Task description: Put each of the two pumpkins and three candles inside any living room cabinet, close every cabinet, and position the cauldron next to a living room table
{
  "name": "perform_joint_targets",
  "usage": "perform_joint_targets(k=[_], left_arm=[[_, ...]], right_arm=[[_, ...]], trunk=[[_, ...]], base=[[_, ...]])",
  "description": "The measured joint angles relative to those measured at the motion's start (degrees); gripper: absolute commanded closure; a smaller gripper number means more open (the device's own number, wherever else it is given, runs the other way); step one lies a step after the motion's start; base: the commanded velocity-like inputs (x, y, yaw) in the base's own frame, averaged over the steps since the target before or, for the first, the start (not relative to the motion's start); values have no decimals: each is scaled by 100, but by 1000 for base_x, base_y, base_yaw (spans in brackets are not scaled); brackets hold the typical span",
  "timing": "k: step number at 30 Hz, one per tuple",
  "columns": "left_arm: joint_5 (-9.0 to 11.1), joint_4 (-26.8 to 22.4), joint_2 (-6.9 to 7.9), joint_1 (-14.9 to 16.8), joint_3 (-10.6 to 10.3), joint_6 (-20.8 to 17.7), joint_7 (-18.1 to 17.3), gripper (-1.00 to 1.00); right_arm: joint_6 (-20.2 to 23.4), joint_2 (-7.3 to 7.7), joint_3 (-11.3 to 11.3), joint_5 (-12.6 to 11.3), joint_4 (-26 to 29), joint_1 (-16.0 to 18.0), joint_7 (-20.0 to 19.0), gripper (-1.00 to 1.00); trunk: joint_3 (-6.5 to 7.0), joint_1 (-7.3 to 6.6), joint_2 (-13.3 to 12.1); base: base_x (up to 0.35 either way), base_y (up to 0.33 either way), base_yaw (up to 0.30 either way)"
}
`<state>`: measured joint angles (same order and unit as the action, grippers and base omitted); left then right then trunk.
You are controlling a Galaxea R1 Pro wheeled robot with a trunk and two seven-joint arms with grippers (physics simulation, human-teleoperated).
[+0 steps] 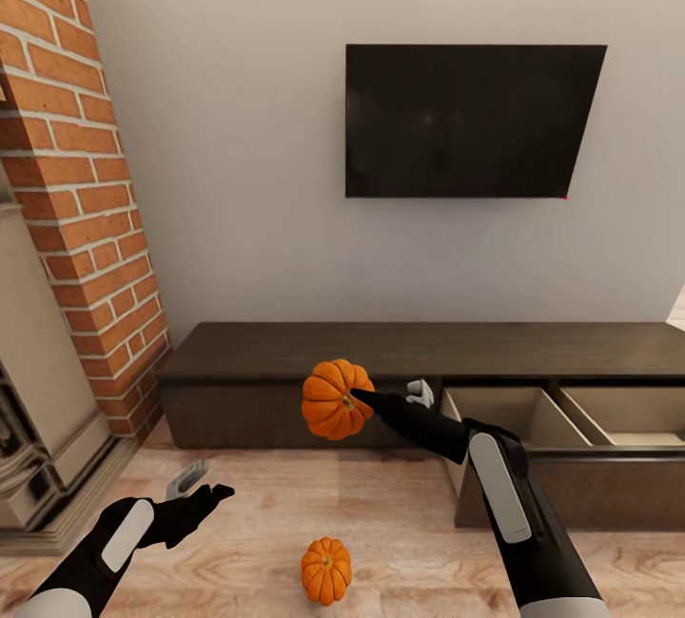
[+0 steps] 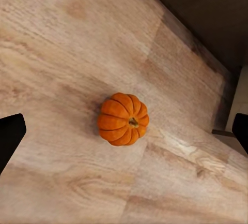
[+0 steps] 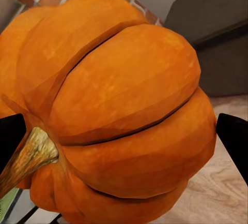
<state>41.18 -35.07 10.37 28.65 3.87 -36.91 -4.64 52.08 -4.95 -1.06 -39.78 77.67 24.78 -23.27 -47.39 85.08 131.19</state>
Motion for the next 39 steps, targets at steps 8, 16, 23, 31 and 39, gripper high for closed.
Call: perform_joint_targets(k=[8, 16, 23, 31, 39], left_arm=[[15, 15, 0, 0, 0, -76, -43, -100], [12, 17, -101, 0, 0, -517, -54, -100], [12, 18, -135, 0, 0, -537, -125, -100], [12, 18, -159, 0, 0, -611, -134, -100], [12, 18, -209, 0, 0, -615, -125, -100]], right_arm=[[1, -6, 0, 1, 2, 0, -6, 100], [-6, -6, 1, -1, 2, 0, -8, 100], [-12, -6, 1, 0, 2, 0, -5, 100], [-39, -14, 16, 1, 2, 0, -4, 100], [-75, -15, 67, 9, 2, 0, -4, 100]], trunk=[[-144, 176, 321], [-287, 351, 642], [-413, 505, 922], [-561, 662, 1205], [-738, 683, 1216]], base=[[0, 0, 0], [0, 0, 0], [0, 0, 0], [0, 0, 0], [0, 0, 0]])
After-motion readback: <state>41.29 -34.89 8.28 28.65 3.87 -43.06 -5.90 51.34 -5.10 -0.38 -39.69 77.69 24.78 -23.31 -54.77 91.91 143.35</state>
